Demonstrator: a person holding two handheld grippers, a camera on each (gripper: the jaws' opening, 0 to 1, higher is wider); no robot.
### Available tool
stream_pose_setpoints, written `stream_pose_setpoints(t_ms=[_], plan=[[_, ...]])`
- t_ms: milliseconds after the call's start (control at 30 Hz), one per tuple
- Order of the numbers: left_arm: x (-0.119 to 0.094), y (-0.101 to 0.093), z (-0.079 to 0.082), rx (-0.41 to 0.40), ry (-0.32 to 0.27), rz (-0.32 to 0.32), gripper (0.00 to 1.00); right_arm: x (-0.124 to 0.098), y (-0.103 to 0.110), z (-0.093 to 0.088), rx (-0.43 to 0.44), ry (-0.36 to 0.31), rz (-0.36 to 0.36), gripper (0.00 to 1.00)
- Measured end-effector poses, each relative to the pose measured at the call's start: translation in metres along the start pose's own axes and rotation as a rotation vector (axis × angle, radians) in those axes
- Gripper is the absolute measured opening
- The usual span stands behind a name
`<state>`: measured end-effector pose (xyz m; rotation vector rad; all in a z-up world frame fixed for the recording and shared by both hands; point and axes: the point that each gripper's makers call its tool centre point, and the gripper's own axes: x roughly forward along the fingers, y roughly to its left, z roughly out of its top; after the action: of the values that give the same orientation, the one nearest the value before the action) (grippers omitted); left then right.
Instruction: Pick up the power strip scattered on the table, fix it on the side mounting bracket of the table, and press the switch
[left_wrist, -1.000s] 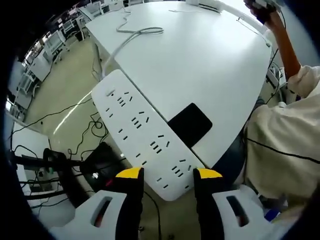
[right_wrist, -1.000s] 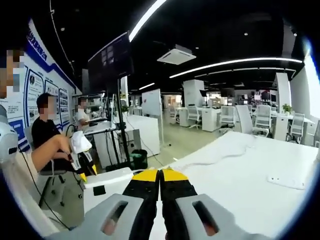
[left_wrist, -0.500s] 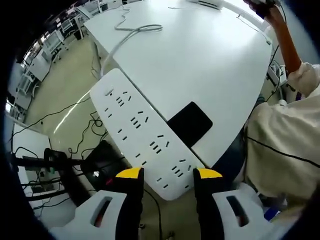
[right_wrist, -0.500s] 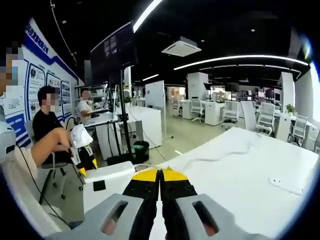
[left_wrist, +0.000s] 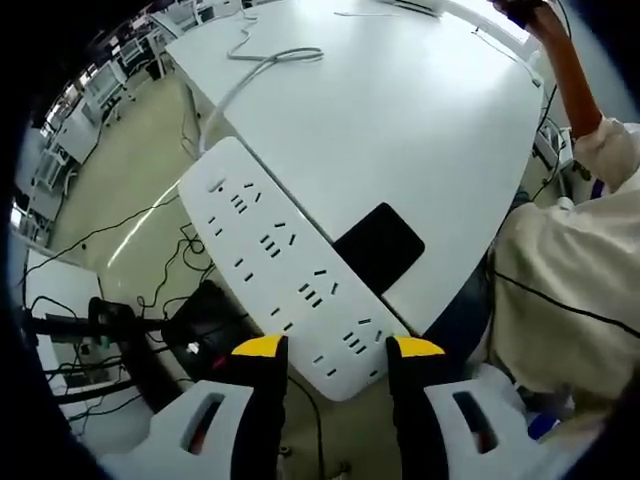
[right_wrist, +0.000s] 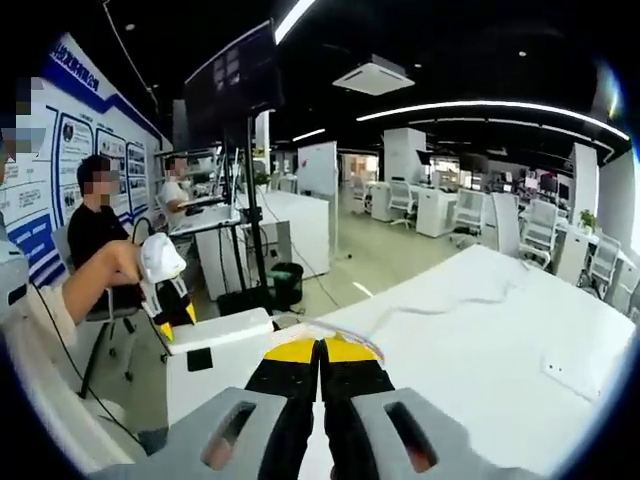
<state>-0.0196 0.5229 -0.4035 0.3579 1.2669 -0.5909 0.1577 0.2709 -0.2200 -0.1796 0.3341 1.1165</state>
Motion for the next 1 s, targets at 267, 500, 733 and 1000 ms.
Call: stream_pose_setpoints(t_ms=[267, 500, 733, 1000], plan=[[0.0, 0.0, 0.0, 0.002, 0.005, -0.001, 0.44, 0.013, 0.006, 0.003, -0.015, 0.025, 0.027, 0.0], [0.001, 0.001, 0.001, 0.004, 0.006, -0.002, 0.44, 0.022, 0.01, 0.007, -0.03, 0.041, 0.049, 0.0], [0.0, 0.005, 0.002, 0.003, 0.004, -0.002, 0.44, 0.031, 0.014, 0.006, -0.032, 0.058, 0.068, 0.0], [0.0, 0.006, 0.003, 0.003, -0.01, -0.004, 0.44, 0.039, 0.02, 0.006, -0.038, 0.081, 0.088, 0.0]])
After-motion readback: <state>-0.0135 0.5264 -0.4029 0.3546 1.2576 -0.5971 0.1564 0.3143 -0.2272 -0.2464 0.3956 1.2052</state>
